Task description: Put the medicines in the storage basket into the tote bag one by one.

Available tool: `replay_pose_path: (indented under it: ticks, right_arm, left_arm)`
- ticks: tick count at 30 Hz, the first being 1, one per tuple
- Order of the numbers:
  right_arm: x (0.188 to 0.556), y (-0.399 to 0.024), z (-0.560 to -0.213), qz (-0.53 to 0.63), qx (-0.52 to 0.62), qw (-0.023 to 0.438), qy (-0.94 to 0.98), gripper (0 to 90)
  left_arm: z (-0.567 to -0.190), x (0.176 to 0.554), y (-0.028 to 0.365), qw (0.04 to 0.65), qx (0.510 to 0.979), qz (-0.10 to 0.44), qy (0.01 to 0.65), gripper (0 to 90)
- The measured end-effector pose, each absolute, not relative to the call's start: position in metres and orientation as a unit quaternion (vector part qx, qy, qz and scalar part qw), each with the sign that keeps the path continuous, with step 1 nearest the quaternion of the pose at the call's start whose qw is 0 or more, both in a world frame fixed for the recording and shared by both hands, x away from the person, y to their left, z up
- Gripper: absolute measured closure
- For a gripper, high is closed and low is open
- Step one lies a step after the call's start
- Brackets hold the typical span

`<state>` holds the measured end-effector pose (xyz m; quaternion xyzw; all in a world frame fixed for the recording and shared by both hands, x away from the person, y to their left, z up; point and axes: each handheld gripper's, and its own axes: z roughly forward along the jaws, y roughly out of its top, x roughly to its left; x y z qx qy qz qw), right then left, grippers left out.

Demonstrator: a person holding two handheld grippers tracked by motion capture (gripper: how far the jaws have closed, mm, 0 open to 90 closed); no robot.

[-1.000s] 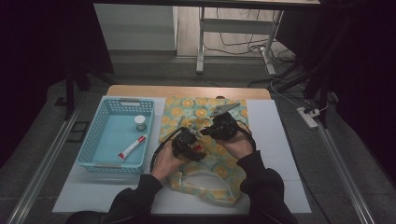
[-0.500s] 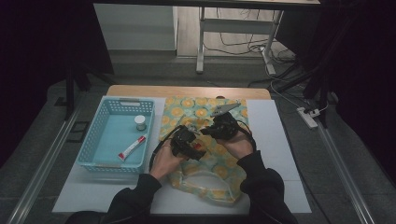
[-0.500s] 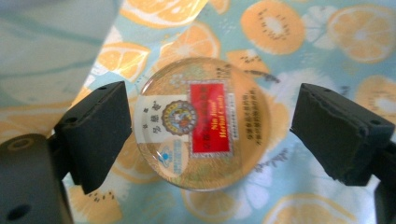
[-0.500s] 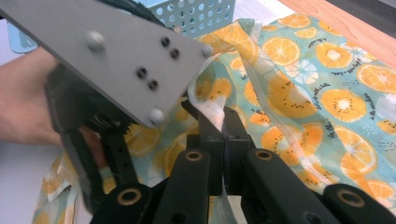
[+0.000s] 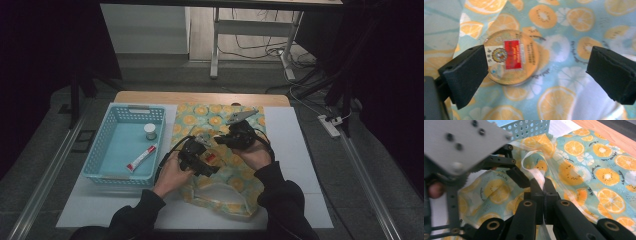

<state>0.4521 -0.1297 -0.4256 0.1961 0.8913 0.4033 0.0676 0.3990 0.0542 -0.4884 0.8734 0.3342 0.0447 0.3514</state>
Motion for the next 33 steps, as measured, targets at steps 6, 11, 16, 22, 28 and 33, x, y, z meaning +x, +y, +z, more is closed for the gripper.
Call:
replay_pose_path:
  ticks: [6, 11, 16, 22, 28, 33]
  right_arm:
    - [0.452, -0.13, -0.425, 0.404, 0.197, 0.067, 0.891, 89.9]
    - [0.453, -0.13, -0.426, 0.403, 0.196, 0.067, 0.891, 89.9]
    - [0.453, -0.13, -0.426, 0.402, 0.197, 0.066, 0.891, 89.9]
    - [0.453, -0.13, -0.427, 0.403, 0.197, 0.067, 0.891, 89.9]
    - [0.453, -0.13, -0.427, 0.402, 0.198, 0.066, 0.891, 89.9]
    - [0.453, -0.13, -0.427, 0.403, 0.199, 0.066, 0.891, 89.9]
  left_arm:
    - [-0.483, 0.389, 0.061, 0.369, 0.869, 0.027, 0.328, 1.0]
    - [-0.476, 0.381, 0.067, 0.381, 0.867, 0.02, 0.32, 0.5]
    - [-0.471, 0.373, 0.074, 0.385, 0.868, 0.017, 0.314, 0.3]
    - [-0.466, 0.365, 0.086, 0.394, 0.863, 0.014, 0.315, 0.4]
    - [-0.459, 0.359, 0.102, 0.402, 0.857, 0.02, 0.321, 0.3]
    - [-0.455, 0.357, 0.116, 0.403, 0.854, 0.025, 0.328, 0.4]
